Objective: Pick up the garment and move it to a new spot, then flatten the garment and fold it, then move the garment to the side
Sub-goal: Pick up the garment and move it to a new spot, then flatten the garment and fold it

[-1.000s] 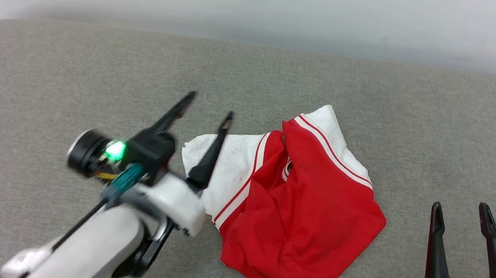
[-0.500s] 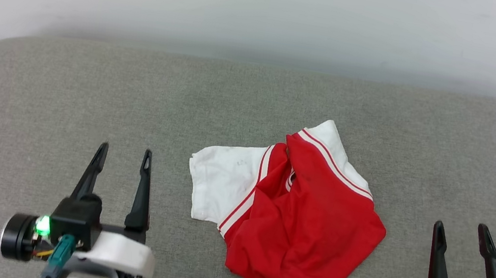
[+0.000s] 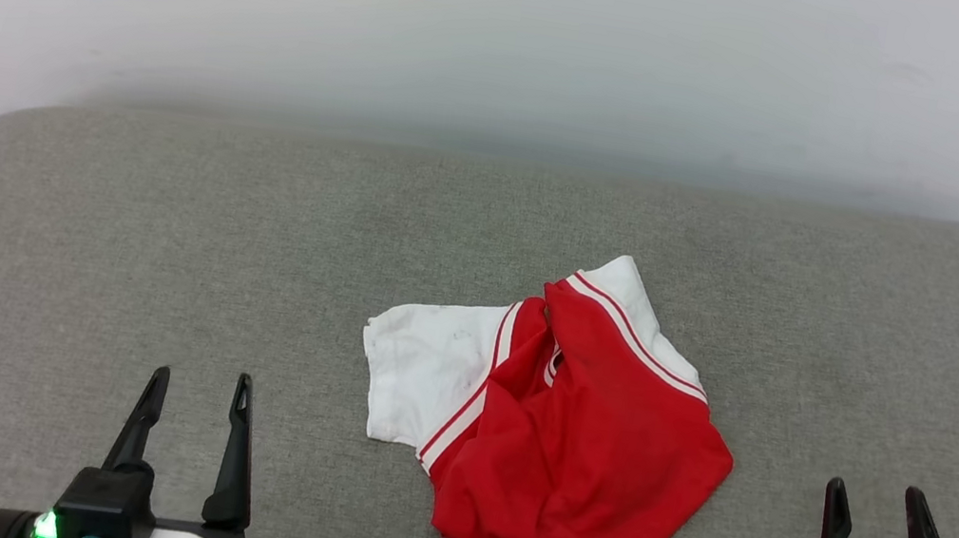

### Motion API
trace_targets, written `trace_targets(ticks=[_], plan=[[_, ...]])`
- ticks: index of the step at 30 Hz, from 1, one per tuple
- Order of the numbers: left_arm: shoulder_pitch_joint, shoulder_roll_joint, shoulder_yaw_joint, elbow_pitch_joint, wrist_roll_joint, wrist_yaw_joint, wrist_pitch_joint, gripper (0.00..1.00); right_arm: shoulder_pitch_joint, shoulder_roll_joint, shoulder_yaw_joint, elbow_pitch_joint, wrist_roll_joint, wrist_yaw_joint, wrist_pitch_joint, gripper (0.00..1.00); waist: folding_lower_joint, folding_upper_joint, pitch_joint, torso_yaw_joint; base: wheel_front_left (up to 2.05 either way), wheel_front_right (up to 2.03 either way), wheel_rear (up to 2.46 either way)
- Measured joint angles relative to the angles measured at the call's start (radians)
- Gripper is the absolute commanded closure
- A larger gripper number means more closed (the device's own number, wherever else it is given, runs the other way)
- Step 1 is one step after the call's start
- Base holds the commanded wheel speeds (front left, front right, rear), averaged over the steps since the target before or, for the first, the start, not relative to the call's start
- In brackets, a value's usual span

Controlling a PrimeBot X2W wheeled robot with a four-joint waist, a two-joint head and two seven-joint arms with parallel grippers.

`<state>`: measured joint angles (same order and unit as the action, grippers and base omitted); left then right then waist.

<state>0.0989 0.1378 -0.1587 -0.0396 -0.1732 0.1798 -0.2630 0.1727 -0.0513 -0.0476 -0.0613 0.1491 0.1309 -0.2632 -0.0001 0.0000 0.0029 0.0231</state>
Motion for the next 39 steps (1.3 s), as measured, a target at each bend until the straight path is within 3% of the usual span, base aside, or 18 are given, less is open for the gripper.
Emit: trace_targets(ticks=[9, 16, 21, 27, 31, 39], plan=[[0.044, -0.056, 0.076, 0.011, 0.047, -0.089, 0.0, 0.0, 0.022, 0.0, 0.011, 0.004, 0.017, 0.0, 0.0, 0.0, 0.0, 0.0, -0.018, -0.001, 0.0, 0.0, 0.0], [0.045, -0.076, 0.105, 0.031, 0.065, -0.128, 0.0, 0.0, 0.021, 0.0, 0.013, -0.001, 0.013, 0.0, 0.0, 0.0, 0.0, 0.0, -0.02, -0.001, 0.0, 0.0, 0.0], [-0.014, -0.076, 0.125, 0.056, 0.068, -0.184, 0.0, 0.0, 0.016, 0.0, 0.011, -0.012, 0.001, 0.0, 0.0, 0.0, 0.0, 0.0, -0.012, -0.003, 0.0, 0.0, 0.0], [-0.223, -0.027, 0.161, 0.116, 0.07, -0.251, 0.0, 0.0, 0.005, 0.0, 0.013, -0.031, -0.009, 0.0, 0.0, 0.0, 0.0001, 0.0, 0.005, -0.004, 0.0, 0.0, 0.0], [-0.377, 0.034, 0.148, 0.185, 0.072, -0.28, 0.0, 0.0, -0.008, 0.0, 0.017, -0.044, -0.015, 0.0, 0.0, 0.0, 0.0001, 0.0, 0.026, -0.009, 0.0, 0.0, 0.0], [-0.674, 0.135, 0.006, 0.291, 0.049, -0.308, 0.151, 0.0, -0.05, 0.0, -0.008, -0.061, -0.026, 0.0, 0.0, 0.0, 0.0001, 0.0, 0.099, -0.018, 0.0, 0.0, 0.0]])
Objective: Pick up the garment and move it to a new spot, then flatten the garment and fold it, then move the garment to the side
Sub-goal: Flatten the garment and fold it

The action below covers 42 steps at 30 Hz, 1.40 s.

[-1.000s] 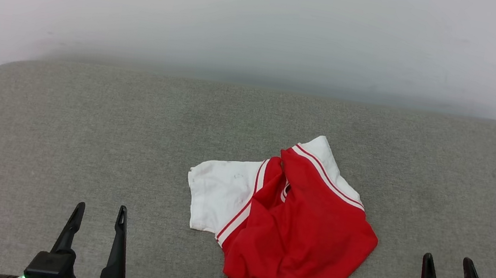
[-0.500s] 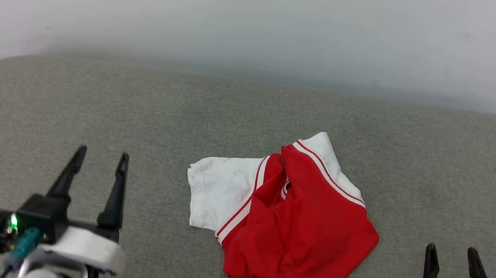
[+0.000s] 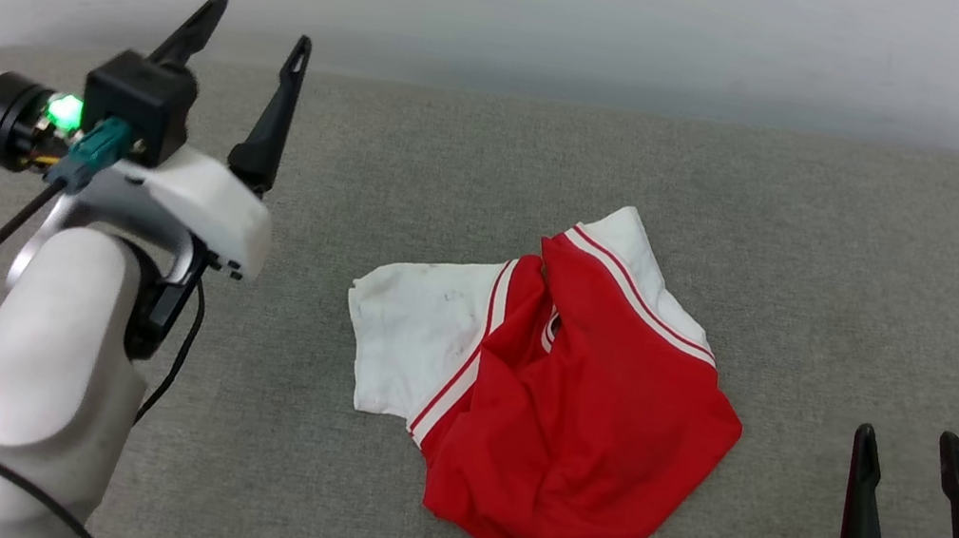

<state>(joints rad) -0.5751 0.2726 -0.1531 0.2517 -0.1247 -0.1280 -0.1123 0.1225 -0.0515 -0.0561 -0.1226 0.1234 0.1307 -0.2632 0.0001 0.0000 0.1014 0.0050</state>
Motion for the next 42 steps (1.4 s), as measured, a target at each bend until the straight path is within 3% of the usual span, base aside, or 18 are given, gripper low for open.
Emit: trace_targets(ticks=[4, 13, 18, 24, 34, 35, 36, 37, 42], plan=[[-0.108, 0.053, -0.157, 0.047, -0.093, -0.001, 0.161, 0.0, -0.022, 0.0, 0.001, -0.009, -0.001, 0.0, 0.0, 0.0, 0.0, 0.0, 0.037, -0.004, 0.0, 0.0, 0.0], [-0.322, 0.208, -0.486, 0.109, -0.484, -0.001, 0.628, 0.0, -0.063, 0.0, 0.02, -0.017, -0.011, 0.0, 0.0, 0.0, 0.0001, 0.0, 0.111, -0.025, 0.0, 0.0, 0.0], [-0.408, 0.265, -0.643, 0.118, -0.626, -0.001, 0.835, 0.0, -0.091, 0.0, 0.032, -0.023, -0.018, 0.0, 0.0, 0.0, 0.0, 0.0, 0.159, -0.041, 0.0, 0.0, 0.0], [-0.461, 0.281, -0.773, 0.185, -0.705, -0.001, 0.945, 0.0, -0.128, 0.0, 0.052, -0.026, -0.017, 0.0, 0.0, 0.0, 0.0001, 0.0, 0.22, -0.069, 0.0, 0.0, 0.0], [-0.507, 0.29, -0.953, 0.276, -0.769, -0.001, 0.979, 0.0, -0.159, 0.0, 0.078, -0.023, 0.001, 0.0, 0.0, 0.0, 0.0, 0.0, 0.282, -0.124, 0.0, 0.0, 0.0], [-0.517, 0.291, -0.971, 0.277, -0.77, -0.001, 0.978, 0.05, -0.159, 0.0, 0.077, -0.022, 0.003, 0.0, 0.0, 0.0, 0.0, 0.0, 0.283, -0.124, 0.0, 0.0, 0.0], [-0.525, 0.291, -0.986, 0.279, -0.77, -0.001, 0.967, 0.69, -0.159, 0.0, 0.076, -0.022, 0.004, 0.0, 0.0, 0.0, 0.0, 0.0, 0.283, -0.123, 0.0, 0.0, 0.0], [-0.531, 0.29, -1.003, 0.283, -0.771, -0.001, 0.956, 1.0, -0.159, 0.0, 0.076, -0.02, 0.005, 0.0, 0.0, 0.0, 0.0, 0.0, 0.281, -0.12, 0.0, 0.0, 0.0], [-0.538, 0.27, -1.037, 0.293, -0.824, -0.001, 0.882, 1.0, -0.155, 0.0, 0.075, -0.015, 0.006, 0.0, 0.0, 0.0, 0.0, 0.0, 0.255, -0.095, 0.0, 0.0, 0.0]])
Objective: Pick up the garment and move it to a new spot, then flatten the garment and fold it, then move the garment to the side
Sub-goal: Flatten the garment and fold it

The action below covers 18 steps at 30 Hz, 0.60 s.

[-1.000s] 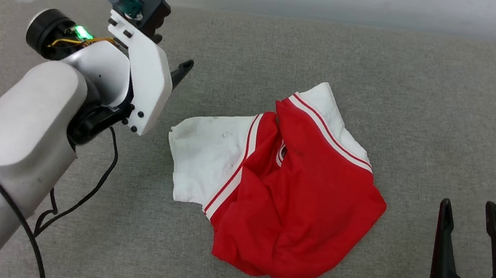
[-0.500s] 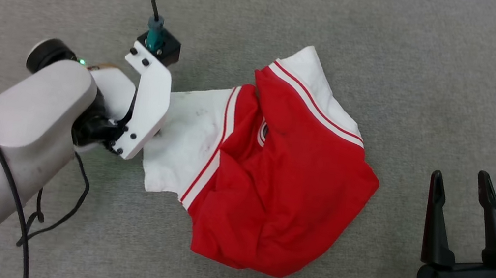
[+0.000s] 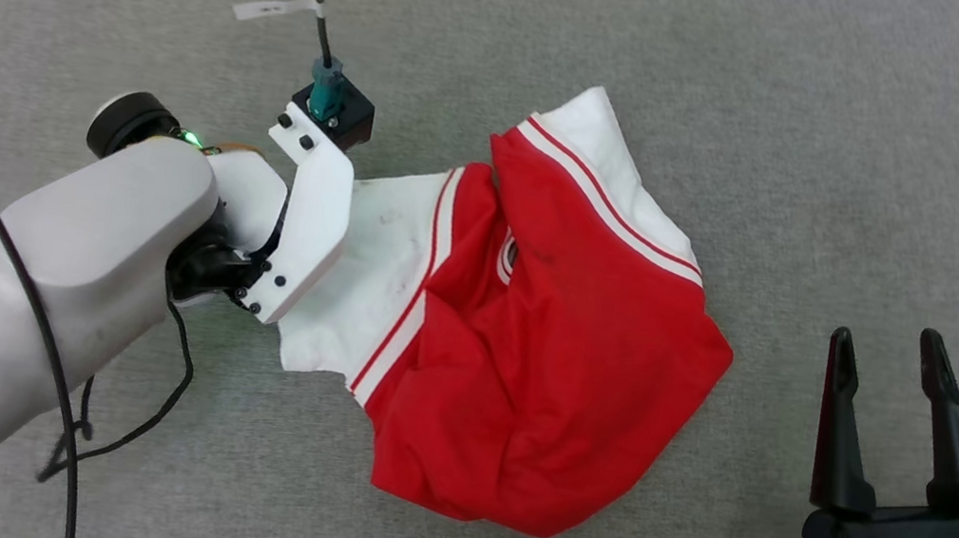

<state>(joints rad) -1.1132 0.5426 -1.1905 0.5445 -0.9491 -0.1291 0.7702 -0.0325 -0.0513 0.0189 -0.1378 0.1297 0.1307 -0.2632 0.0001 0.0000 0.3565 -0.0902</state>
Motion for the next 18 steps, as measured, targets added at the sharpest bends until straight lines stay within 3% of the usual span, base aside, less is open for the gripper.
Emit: trace_targets(ticks=[3, 12, 18], plan=[[0.001, 0.022, -0.011, -0.01, -0.027, 0.0, -0.042, 1.0, 0.012, 0.0, 0.001, 0.004, -0.004, 0.0, 0.0, 0.0, 0.0, 0.0, -0.025, 0.019, 0.0, 0.0, 0.0], [0.086, 0.214, -0.004, 0.014, -0.111, 0.006, -0.099, 1.0, 0.046, 0.0, -0.007, 0.013, -0.003, 0.0, 0.0, 0.0, -0.0001, 0.0, -0.089, 0.071, 0.0, 0.0, 0.0], [0.177, 0.232, 0.011, 0.07, -0.165, 0.025, -0.142, 1.0, 0.047, 0.0, -0.001, 0.022, -0.008, 0.0, 0.0, 0.0, 0.0, 0.0, -0.096, 0.075, 0.0, 0.0, 0.0]])
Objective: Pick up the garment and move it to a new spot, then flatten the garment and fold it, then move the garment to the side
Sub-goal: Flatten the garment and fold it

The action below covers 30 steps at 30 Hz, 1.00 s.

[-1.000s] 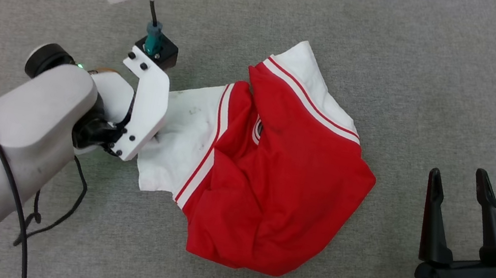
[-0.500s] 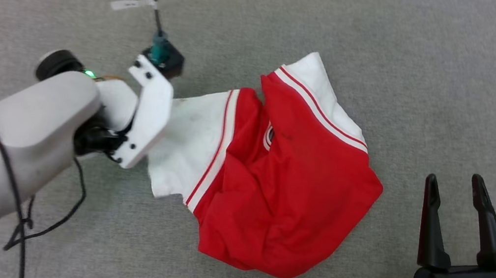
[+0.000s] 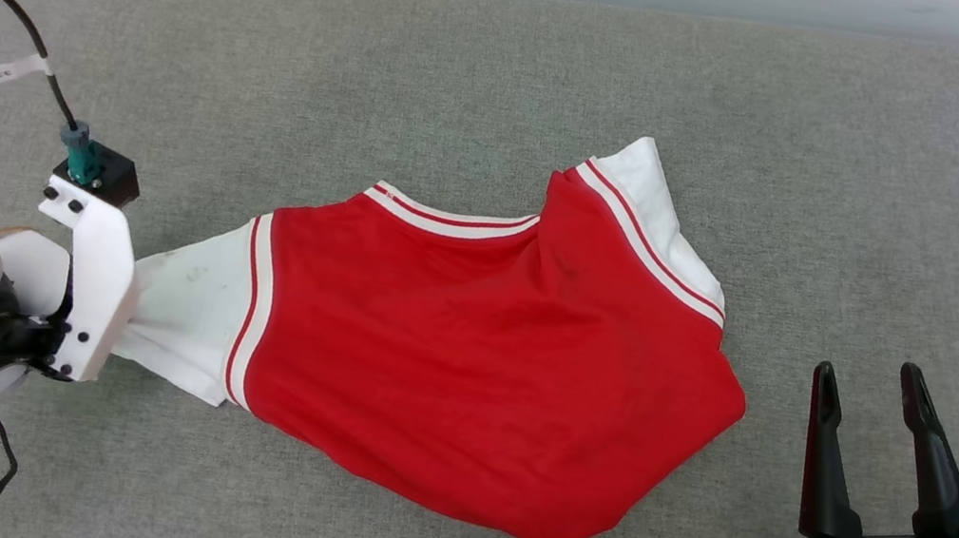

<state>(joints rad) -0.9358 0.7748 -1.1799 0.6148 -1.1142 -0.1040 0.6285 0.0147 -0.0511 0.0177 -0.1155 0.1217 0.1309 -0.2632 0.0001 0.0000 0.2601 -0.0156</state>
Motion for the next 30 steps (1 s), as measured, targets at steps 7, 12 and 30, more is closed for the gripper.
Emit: trace_targets(ticks=[7, 12, 30], plan=[[0.012, -0.038, 0.046, -0.004, 0.058, 0.028, -0.279, 0.0, 0.006, 0.0, -0.026, 0.005, -0.01, 0.0, 0.0, 0.0, -0.0001, 0.0, -0.028, 0.003, 0.0, 0.0, 0.0], [0.051, -0.044, 0.103, -0.049, 0.123, 0.104, -0.589, 0.0, -0.048, 0.0, -0.066, -0.022, -0.076, 0.0, 0.0, 0.0, -0.0001, 0.0, -0.064, 0.017, 0.0, 0.0, 0.0], [0.527, -0.141, 0.566, -0.576, 0.445, 0.539, -0.891, 0.0, -0.556, -0.39, 0.233, 0.185, -0.054, 0.0, 0.174, 0.0, -0.0001, 0.0, -0.065, 0.094, 0.0, 0.0, 0.0]])
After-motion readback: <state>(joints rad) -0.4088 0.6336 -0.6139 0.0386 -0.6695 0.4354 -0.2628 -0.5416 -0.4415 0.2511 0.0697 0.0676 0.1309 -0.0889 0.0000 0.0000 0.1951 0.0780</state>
